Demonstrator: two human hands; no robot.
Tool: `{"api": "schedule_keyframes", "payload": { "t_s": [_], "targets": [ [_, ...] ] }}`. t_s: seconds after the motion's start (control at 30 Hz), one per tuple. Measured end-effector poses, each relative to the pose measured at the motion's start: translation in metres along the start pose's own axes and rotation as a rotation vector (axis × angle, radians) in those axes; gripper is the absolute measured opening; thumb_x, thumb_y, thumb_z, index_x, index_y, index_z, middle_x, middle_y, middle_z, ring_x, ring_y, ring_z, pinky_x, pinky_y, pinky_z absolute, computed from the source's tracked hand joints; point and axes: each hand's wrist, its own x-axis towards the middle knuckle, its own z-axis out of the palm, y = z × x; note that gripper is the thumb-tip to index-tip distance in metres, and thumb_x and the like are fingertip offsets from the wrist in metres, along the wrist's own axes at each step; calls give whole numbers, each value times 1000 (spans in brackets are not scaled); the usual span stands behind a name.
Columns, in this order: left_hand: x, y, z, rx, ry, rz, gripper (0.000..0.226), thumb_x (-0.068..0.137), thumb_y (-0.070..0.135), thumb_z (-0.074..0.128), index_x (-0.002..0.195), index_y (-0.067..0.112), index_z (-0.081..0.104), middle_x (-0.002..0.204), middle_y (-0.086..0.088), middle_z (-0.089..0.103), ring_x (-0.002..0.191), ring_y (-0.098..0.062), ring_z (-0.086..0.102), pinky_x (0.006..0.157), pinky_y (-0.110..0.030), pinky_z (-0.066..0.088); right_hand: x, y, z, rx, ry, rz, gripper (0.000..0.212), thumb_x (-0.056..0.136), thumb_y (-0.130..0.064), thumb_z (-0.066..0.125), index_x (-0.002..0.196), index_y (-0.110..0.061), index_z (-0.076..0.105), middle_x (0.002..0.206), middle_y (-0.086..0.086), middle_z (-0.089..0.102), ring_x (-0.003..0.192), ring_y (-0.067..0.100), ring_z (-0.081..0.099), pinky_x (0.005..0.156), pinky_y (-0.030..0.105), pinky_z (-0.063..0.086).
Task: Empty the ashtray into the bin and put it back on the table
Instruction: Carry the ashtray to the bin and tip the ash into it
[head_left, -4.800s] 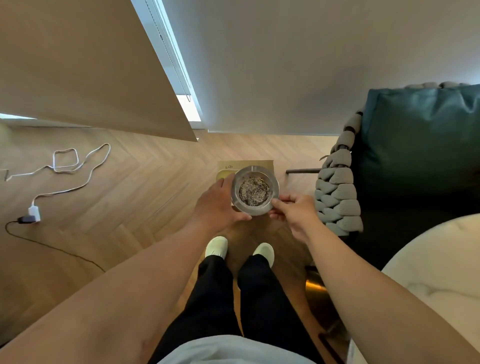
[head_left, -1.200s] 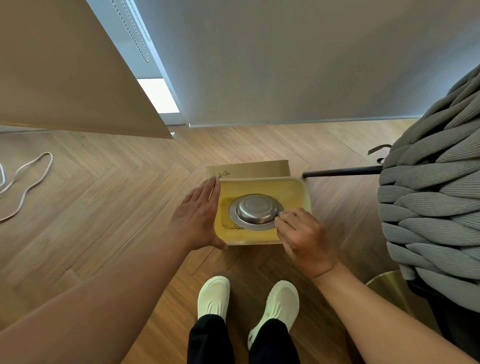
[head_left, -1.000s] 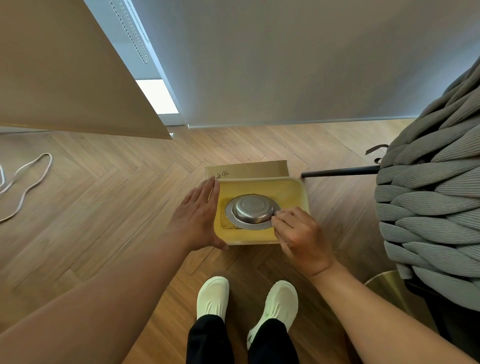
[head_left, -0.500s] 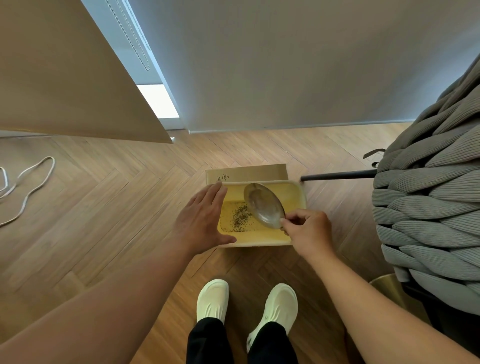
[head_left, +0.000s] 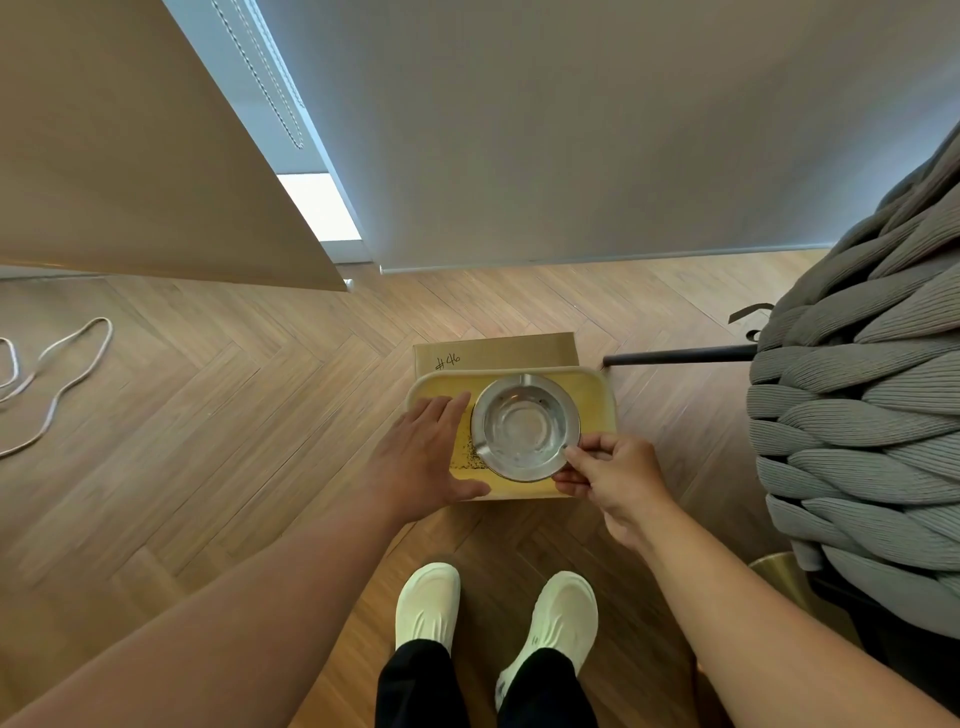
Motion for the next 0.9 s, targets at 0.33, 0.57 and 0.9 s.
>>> {"api": "schedule_keyframes", "payload": {
  "t_s": [0.33, 0.57, 0.9],
  "targets": [
    [3, 2, 0, -36, 11, -21, 121, 59, 71, 75, 153, 19, 20, 139, 1, 53, 126, -20, 46, 105, -35, 37, -2, -6, 4, -38, -108, 34, 5, 92, 0, 63, 97, -1, 64, 75, 14, 71, 61, 19, 69, 60, 31, 60],
    [7, 3, -2, -58, 38, -5, 110, 58, 71, 76, 147, 26, 29, 134, 6, 56, 120, -16, 48, 101, -34, 41, 2, -12, 2, -237, -95, -85, 23, 90, -1, 67, 112, -5, 63, 66, 5, 72, 60, 19, 73, 56, 28, 58],
    [12, 2, -4, -99, 34, 17, 101, 59, 69, 76, 142, 29, 34, 132, 7, 57, 118, -16, 49, 99, -35, 43, 5, -35, -5, -919, -321, -342, 98, 81, -16, 75, 156, -36, 16, 96, -2, 64, 87, 15, 67, 85, 31, 55]
  ]
}}
